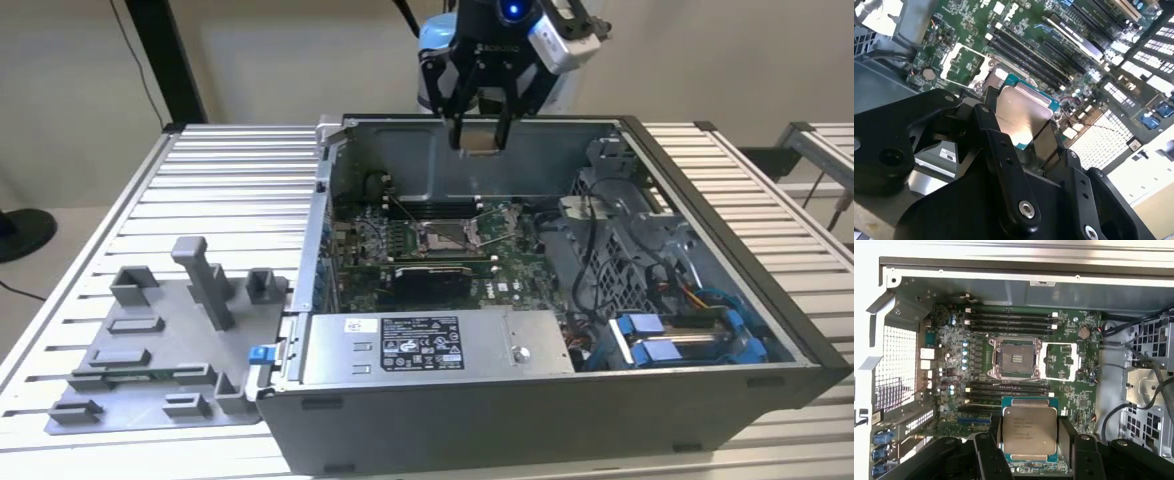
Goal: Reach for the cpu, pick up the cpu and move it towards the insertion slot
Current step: 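Pick up the cpu and move it towards the insertion slot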
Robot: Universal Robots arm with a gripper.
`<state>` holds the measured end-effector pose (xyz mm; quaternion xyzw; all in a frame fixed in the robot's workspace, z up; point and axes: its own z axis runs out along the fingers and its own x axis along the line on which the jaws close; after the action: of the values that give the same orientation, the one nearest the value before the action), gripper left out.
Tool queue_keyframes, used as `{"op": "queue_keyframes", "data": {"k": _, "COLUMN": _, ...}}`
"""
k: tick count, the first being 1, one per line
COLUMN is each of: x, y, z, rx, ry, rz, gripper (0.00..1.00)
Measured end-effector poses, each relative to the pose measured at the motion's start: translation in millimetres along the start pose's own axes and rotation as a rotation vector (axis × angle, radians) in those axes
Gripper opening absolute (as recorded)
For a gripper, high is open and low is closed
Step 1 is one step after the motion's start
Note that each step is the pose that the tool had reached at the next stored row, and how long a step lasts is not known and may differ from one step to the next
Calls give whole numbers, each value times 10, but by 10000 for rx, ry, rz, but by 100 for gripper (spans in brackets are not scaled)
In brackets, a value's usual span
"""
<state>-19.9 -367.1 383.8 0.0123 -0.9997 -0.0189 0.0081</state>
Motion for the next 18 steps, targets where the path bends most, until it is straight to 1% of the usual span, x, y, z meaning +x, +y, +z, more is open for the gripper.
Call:
{"op": "queue_keyframes", "data": {"k": 6, "x": -18, "y": 180, "z": 45, "rx": 0, "ry": 0, "rz": 0, "gripper": 0}}
{"op": "queue_keyframes", "data": {"k": 9, "x": -33, "y": 244, "z": 68, "rx": -5, "ry": 1, "rz": 0, "gripper": 0}}
{"op": "queue_keyframes", "data": {"k": 11, "x": -44, "y": 260, "z": 84, "rx": -20, "ry": 9, "rz": 0, "gripper": 0}}
{"op": "queue_keyframes", "data": {"k": 13, "x": -49, "y": 267, "z": 98, "rx": -27, "ry": 29, "rz": 5, "gripper": 0}}
{"op": "queue_keyframes", "data": {"k": 18, "x": -51, "y": 284, "z": 107, "rx": -33, "ry": 33, "rz": 3, "gripper": 0}}
